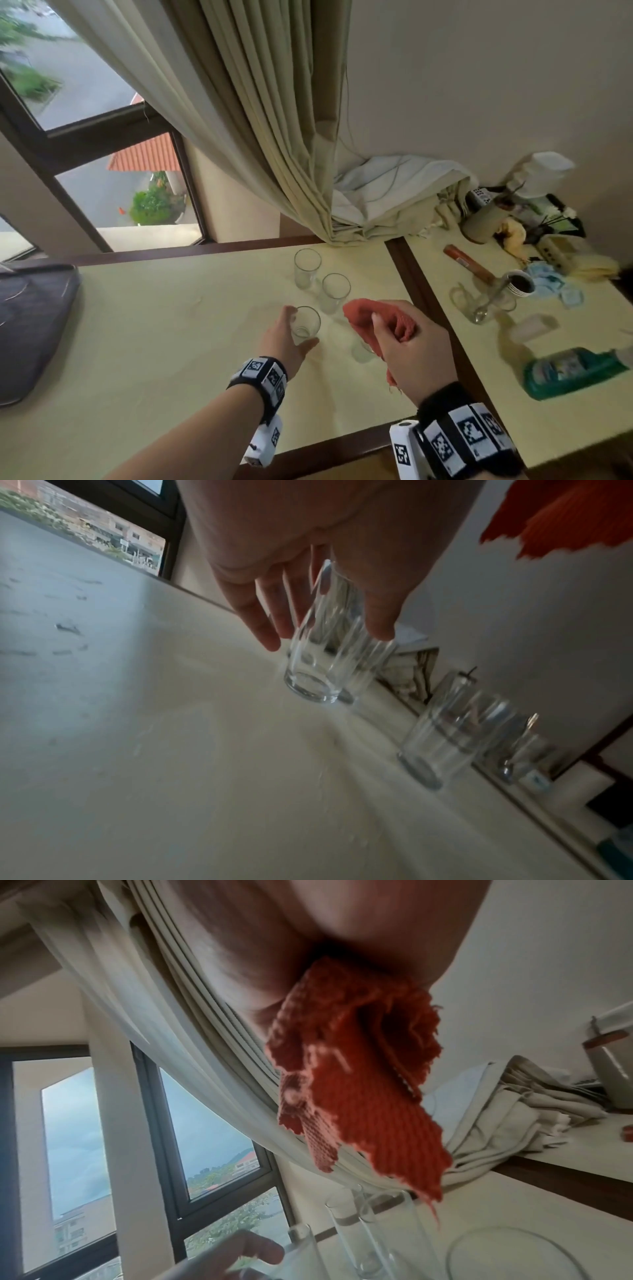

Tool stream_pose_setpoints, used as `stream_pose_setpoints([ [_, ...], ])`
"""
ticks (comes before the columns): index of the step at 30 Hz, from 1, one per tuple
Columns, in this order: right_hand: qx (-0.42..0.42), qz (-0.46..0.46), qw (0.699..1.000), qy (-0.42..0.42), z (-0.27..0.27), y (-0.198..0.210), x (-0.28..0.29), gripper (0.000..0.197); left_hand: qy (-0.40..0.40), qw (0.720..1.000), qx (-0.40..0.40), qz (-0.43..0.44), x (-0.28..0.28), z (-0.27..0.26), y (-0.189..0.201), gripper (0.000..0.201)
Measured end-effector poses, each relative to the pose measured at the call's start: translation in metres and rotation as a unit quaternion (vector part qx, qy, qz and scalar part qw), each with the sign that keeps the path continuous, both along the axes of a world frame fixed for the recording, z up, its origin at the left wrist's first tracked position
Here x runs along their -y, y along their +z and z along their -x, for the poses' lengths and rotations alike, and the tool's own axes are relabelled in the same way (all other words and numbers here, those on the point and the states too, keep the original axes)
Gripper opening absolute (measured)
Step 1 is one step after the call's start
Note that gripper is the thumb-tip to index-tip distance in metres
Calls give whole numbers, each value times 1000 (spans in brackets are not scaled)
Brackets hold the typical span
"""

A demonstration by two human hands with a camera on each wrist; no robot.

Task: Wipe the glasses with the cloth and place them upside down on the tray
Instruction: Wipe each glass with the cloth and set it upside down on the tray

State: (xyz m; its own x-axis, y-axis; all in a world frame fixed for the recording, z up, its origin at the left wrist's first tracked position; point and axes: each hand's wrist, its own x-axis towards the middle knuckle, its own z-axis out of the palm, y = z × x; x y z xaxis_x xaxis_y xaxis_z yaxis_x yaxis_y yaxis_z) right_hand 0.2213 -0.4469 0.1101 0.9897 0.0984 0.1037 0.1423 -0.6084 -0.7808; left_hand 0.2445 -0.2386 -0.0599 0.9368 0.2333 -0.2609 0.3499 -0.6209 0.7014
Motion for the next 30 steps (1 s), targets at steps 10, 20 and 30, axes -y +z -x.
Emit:
stream_pose_setpoints([
  [10, 139, -99, 984, 48, -18, 38, -41, 26, 147, 936, 213, 239, -61, 40, 141, 62],
  [20, 196, -264, 934, 137, -27, 150, -174, 36, 130, 804, 297, 499, -104, 44, 295, 68],
  [30, 355, -185, 861, 313, -5, 145, -228, 83, 61, 803, 370, 463, -159, 50, 380, 55],
])
